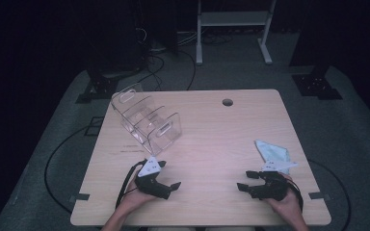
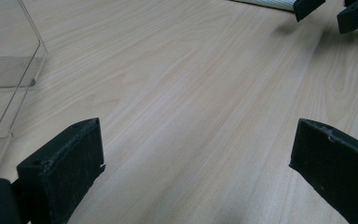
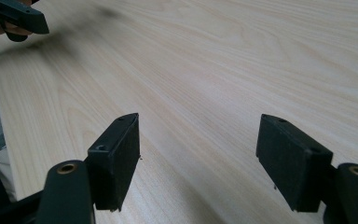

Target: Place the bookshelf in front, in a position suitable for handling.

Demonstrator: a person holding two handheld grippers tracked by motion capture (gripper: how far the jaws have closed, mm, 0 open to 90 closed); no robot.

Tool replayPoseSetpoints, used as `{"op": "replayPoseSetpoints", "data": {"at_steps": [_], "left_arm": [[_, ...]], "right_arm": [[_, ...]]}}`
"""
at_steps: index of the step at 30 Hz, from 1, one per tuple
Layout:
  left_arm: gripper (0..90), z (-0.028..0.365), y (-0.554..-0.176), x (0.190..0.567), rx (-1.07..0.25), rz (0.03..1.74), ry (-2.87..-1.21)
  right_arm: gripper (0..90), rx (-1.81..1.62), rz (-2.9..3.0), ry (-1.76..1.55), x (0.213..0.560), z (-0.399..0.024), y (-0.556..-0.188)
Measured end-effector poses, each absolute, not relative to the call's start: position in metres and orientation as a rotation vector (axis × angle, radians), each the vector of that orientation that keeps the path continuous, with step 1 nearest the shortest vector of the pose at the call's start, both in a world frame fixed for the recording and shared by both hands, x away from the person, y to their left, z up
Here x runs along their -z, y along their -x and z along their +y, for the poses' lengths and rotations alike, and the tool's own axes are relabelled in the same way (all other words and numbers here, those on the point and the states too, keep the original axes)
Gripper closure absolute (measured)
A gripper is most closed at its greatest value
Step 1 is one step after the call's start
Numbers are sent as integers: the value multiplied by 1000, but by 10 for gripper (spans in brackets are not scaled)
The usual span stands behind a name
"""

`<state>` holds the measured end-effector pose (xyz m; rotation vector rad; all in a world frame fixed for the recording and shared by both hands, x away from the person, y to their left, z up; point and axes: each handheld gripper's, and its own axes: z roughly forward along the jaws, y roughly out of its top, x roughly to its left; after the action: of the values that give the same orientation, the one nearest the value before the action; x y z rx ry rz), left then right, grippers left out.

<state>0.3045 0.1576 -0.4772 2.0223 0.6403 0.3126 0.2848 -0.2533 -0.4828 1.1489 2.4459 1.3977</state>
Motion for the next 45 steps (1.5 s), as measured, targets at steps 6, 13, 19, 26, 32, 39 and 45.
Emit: {"op": "replayPoseSetpoints", "data": {"at_steps": [6, 13, 19, 26, 32, 39, 45], "left_arm": [[17, 157, -303, 476, -313, 629, -2023], [17, 155, -302, 476, -318, 616, -2029], [17, 159, -305, 471, -325, 634, -2009], [17, 166, -307, 460, -344, 637, -1994], [17, 171, -308, 450, -367, 629, -1977], [17, 177, -310, 437, -388, 613, -1988], [17, 184, -315, 424, -413, 607, -1989]], "right_arm": [[295, -1407, 2441, -1147, 482, -254, -284], [295, -1404, 2442, -1144, 482, -253, -285], [295, -1400, 2444, -1146, 483, -255, -285], [295, -1408, 2437, -1153, 483, -255, -285], [295, -1399, 2443, -1148, 483, -254, -286], [295, -1404, 2439, -1146, 482, -252, -285], [295, -1401, 2438, -1140, 482, -251, -285]]}}
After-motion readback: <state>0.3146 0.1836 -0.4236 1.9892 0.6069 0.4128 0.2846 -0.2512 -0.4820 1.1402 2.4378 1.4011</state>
